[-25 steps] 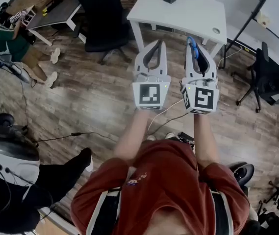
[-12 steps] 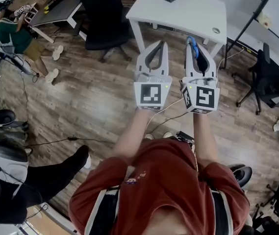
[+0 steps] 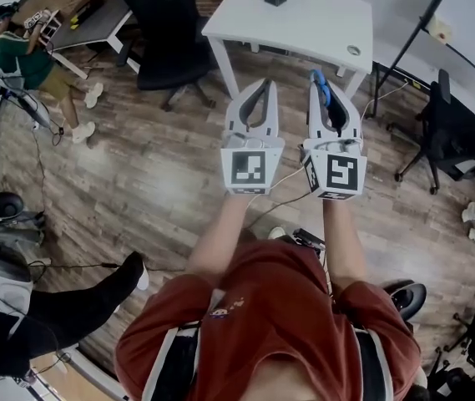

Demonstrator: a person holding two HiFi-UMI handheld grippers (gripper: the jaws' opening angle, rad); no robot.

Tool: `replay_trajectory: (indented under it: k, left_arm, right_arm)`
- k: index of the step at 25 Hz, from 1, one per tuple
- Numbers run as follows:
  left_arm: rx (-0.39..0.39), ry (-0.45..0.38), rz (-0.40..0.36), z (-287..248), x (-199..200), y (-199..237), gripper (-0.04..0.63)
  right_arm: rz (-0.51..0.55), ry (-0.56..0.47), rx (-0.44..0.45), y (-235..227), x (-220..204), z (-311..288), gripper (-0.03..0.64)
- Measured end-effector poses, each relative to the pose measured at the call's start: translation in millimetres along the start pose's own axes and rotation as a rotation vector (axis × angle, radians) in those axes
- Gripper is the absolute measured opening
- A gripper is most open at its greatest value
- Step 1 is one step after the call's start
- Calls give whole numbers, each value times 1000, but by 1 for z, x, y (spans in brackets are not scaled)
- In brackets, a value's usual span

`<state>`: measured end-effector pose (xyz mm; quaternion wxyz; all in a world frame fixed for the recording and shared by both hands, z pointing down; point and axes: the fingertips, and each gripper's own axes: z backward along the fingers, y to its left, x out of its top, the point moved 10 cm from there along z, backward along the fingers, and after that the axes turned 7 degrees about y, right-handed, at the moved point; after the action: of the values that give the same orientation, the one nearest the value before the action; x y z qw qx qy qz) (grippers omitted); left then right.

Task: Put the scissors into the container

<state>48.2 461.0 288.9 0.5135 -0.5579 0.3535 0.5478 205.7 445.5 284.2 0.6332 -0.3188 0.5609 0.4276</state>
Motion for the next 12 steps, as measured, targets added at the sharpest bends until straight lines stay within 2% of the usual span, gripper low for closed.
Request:
replay_trajectory:
  k: [7, 12]
  left_arm:
    - [-14, 10, -19, -3, 1, -23, 12]
    - [-13, 3, 23, -14, 0, -25, 12]
  right_arm:
    - [-10, -17, -13, -17, 1, 14, 55]
    - [-26, -27, -36, -31, -1, 7, 55]
